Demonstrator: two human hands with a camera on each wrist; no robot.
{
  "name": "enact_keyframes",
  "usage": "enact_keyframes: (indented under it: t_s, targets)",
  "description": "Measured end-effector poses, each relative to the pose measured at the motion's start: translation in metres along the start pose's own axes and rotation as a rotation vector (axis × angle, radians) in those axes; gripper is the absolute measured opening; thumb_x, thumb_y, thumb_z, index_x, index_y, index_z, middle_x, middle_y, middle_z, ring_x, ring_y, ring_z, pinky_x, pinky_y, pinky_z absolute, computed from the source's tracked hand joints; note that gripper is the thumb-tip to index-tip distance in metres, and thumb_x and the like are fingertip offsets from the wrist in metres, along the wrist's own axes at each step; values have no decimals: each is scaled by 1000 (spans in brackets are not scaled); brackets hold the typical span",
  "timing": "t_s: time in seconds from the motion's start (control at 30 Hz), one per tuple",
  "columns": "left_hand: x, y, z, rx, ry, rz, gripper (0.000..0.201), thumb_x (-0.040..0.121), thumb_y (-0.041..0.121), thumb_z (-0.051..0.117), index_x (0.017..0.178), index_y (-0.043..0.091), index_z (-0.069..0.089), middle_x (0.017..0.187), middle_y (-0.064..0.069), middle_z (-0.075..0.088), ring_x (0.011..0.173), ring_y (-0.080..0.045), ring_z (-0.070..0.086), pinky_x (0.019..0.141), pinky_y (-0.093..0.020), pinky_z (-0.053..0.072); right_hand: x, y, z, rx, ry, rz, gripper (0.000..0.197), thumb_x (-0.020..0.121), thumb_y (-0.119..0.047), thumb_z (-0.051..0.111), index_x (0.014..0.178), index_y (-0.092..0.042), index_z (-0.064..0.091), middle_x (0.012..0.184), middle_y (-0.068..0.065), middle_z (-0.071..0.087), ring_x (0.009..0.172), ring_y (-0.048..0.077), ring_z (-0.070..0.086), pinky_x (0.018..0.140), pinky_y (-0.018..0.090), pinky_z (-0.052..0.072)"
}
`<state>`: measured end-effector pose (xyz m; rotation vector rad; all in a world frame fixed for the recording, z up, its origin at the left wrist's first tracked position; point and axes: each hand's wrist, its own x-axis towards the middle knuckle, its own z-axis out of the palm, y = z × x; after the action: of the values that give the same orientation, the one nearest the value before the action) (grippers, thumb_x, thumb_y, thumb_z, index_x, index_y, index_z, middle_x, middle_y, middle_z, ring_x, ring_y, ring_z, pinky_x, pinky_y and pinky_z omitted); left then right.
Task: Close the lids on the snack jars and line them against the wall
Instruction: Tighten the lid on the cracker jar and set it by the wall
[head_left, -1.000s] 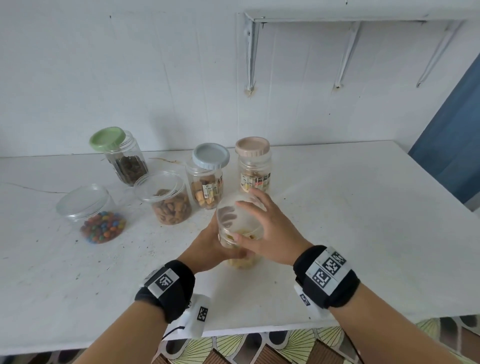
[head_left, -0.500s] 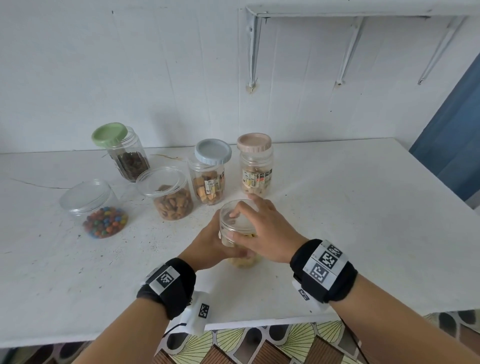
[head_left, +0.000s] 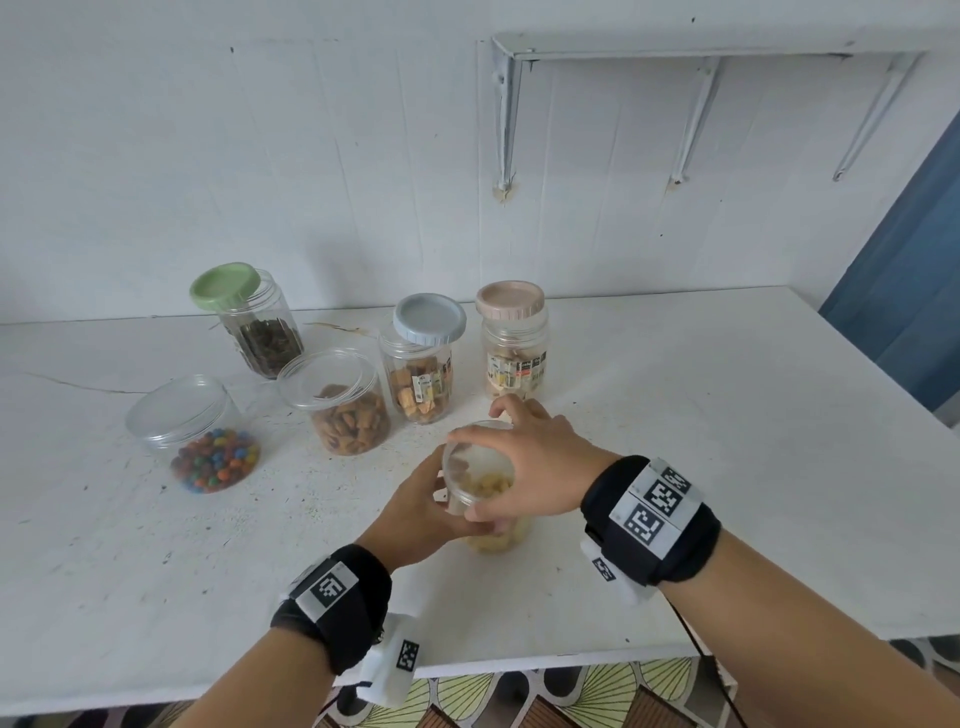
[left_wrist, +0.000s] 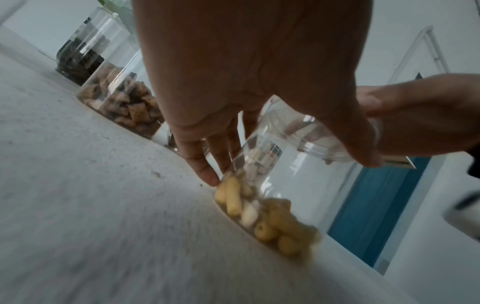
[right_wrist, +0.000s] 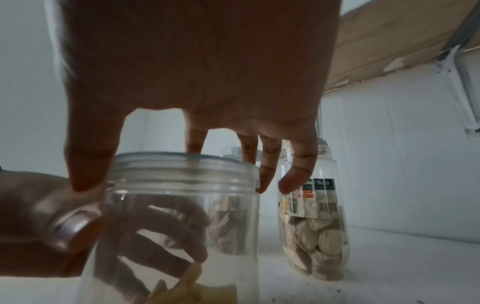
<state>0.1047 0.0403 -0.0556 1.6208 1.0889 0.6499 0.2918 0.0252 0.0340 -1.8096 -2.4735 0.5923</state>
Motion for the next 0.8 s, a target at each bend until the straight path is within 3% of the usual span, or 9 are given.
enact_keyframes:
  t_s: [0.1, 0.2, 0.27, 0.37, 0.47, 0.53, 0.67, 0.73, 0.8]
  targets:
    - [-5, -6, 4, -89, 62, -16, 85, 63, 20, 99, 127, 29, 45, 120, 11, 70, 109, 11, 66, 82, -12, 55, -2, 1, -1, -54, 30, 52, 89, 73, -86, 60, 148, -47, 32, 138, 5, 42, 131, 29, 42, 104, 46, 42]
    - [-13, -9, 9, -126, 80, 4, 80, 65, 20, 95, 126, 31, 45, 116, 19, 72, 113, 12, 65, 87, -12, 54, -5, 4, 2, -75, 70, 82, 92, 72, -92, 51, 148, -43, 33, 141, 8, 43, 129, 30, 46, 103, 46, 45]
    - [-15, -10, 10, -132, 98, 22, 81, 64, 27, 95, 130, 31, 47, 126, 12, 68, 120, 4, 63, 95, -19, 54, -6, 8, 3, -37, 66, 45, 88, 74, -87, 56, 148, -43, 35, 145, 4, 38, 134, 27, 40, 107, 46, 42]
    - [-16, -10, 9, -118, 115, 33, 76, 65, 32, 97, 125, 32, 51, 128, 8, 67, 123, -2, 62, 102, -26, 51, -5, 14, -1, 193, -24, -81, 74, 81, -62, 74, 147, -49, 42, 156, -4, 27, 145, 19, 26, 119, 40, 29]
    - [-14, -12, 6, -115, 99, 30, 73, 63, 33, 98, 120, 35, 52, 124, 8, 68, 121, -6, 64, 103, -32, 54, 3, 16, -4, 230, -62, -152, 69, 80, -45, 82, 142, -50, 51, 148, -8, 37, 141, 14, 30, 118, 35, 27]
    - [-12, -11, 3, -115, 76, 30, 72, 61, 35, 99, 117, 35, 53, 122, 6, 68, 118, -7, 65, 101, -34, 56, 6, 13, -7, 195, -59, -133, 68, 78, -50, 82, 139, -52, 52, 138, -8, 41, 134, 15, 35, 114, 35, 32]
    - [-8, -9, 1, -118, 64, 33, 66, 62, 29, 99, 109, 35, 54, 121, 0, 70, 115, -13, 68, 96, -34, 58, 5, -1, -5, -116, 23, 64, 74, 82, -85, 46, 138, -36, 42, 131, 8, 48, 112, 30, 54, 89, 42, 48]
    - [-7, -8, 0, -114, 63, 32, 67, 61, 29, 99, 110, 32, 53, 120, -1, 70, 113, -14, 69, 93, -31, 59, 2, -4, -4, -182, 86, 145, 72, 84, -89, 30, 121, -28, 39, 126, 9, 56, 94, 29, 57, 76, 39, 45]
    - [-7, -8, 0, -112, 57, 29, 68, 62, 26, 99, 111, 29, 53, 121, 0, 69, 113, -15, 68, 90, -29, 59, 0, 2, -5, -181, 137, 139, 72, 82, -91, 31, 115, -28, 41, 126, 7, 58, 104, 28, 56, 82, 41, 47]
